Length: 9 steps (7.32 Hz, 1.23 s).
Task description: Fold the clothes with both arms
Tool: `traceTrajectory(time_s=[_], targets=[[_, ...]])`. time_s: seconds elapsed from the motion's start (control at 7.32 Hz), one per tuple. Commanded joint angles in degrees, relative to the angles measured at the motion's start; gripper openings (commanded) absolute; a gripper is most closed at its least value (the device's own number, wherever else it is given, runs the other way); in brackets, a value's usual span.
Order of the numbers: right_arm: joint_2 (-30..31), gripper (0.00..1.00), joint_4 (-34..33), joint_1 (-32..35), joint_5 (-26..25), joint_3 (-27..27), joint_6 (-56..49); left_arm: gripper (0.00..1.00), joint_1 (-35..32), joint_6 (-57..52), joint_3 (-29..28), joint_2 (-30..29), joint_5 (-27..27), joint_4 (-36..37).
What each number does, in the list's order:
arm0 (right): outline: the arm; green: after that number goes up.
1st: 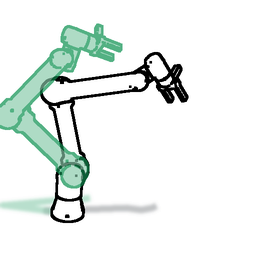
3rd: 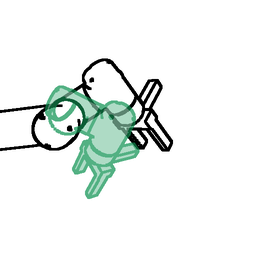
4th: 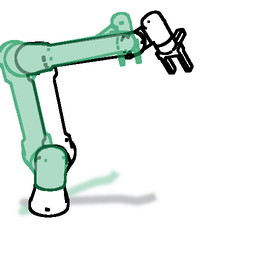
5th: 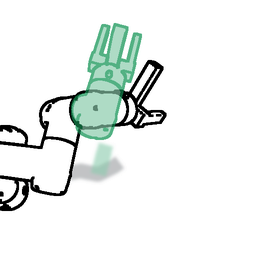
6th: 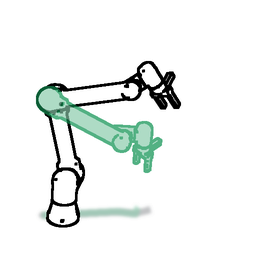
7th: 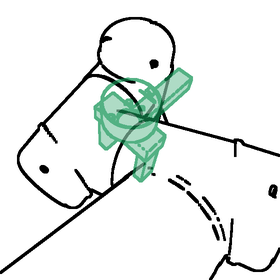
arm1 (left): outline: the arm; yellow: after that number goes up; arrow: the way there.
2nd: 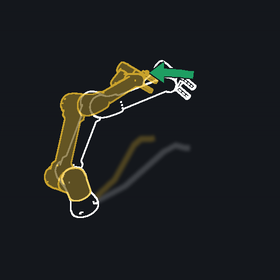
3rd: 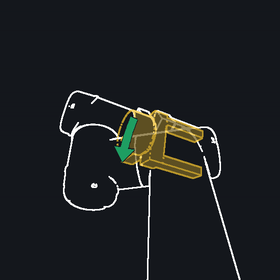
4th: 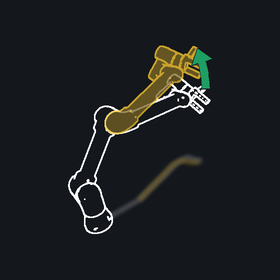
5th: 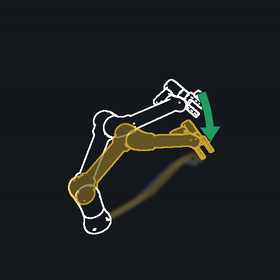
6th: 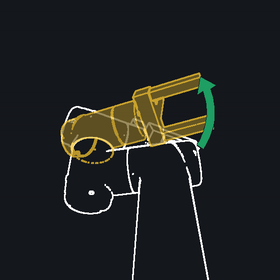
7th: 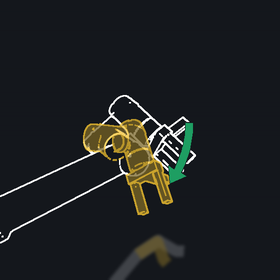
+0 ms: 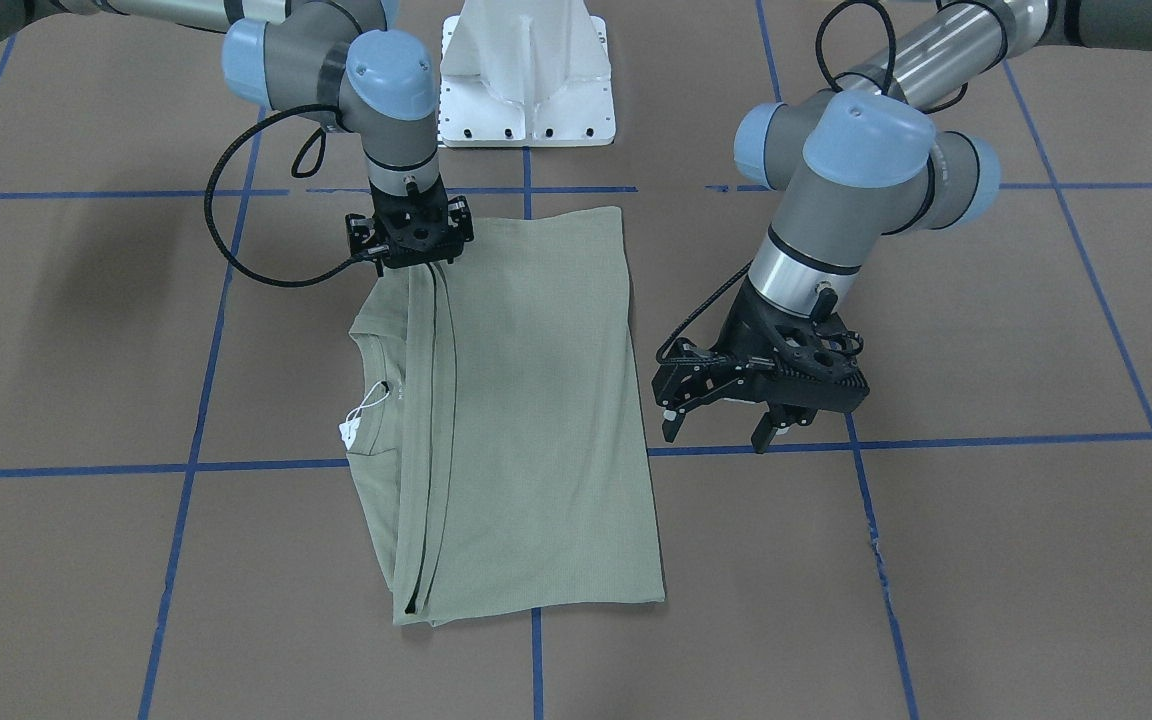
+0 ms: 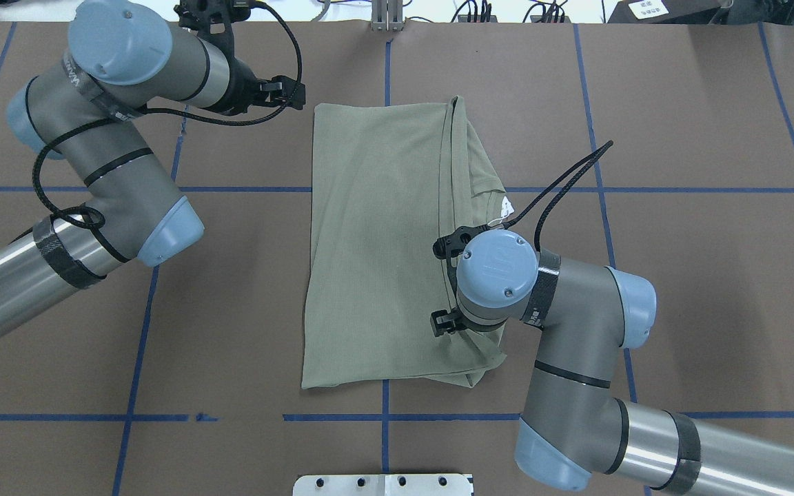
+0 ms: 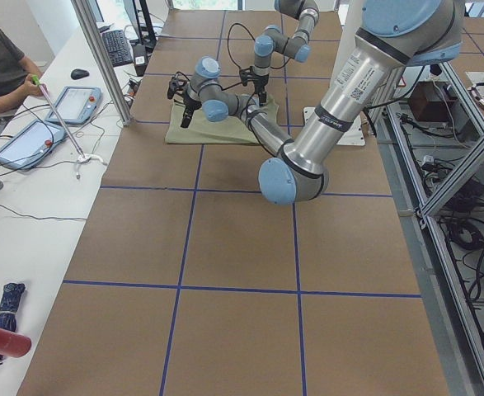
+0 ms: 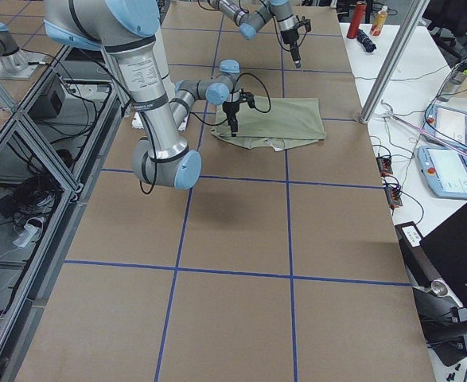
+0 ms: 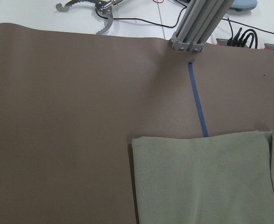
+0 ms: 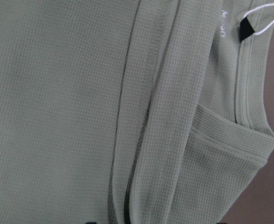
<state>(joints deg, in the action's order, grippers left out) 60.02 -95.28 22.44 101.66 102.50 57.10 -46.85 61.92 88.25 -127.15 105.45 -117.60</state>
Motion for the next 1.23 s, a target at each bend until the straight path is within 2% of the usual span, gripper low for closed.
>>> traceTrajectory(time_s=[0.0, 0.27, 0.55, 0.68, 0.82, 1.09], targets=[[-0.1, 0.48, 3.2, 0.0, -0.1, -1.2, -0.3, 1.0, 0.0, -0.1, -0.1, 0.1, -0.1, 0.0], [0.1, 0.48, 7.6, 0.2, -0.1, -2.6, -1.1, 1.0, 0.0, -0.1, -0.1, 0.1, -0.1, 0.0], [0.0, 0.46, 7.8, 0.4, 0.1, -2.5, -1.1, 1.0, 0.0, -0.1, -0.1, 0.1, -0.1, 0.1], [0.0, 0.38, 7.7, 0.7, 0.1, -2.1, -1.1, 1.0, 0.1, -0.1, -0.1, 0.1, -0.1, 0.1], [0.2, 0.35, 7.7, 0.8, 0.1, -2.1, -1.1, 1.0, 0.1, -0.1, -0.4, 0.1, -0.1, 0.0], [0.7, 0.0, 7.7, 0.8, 0.0, -1.9, -0.9, 1.0, 0.1, -0.1, -0.5, 0.1, -0.1, 0.0]])
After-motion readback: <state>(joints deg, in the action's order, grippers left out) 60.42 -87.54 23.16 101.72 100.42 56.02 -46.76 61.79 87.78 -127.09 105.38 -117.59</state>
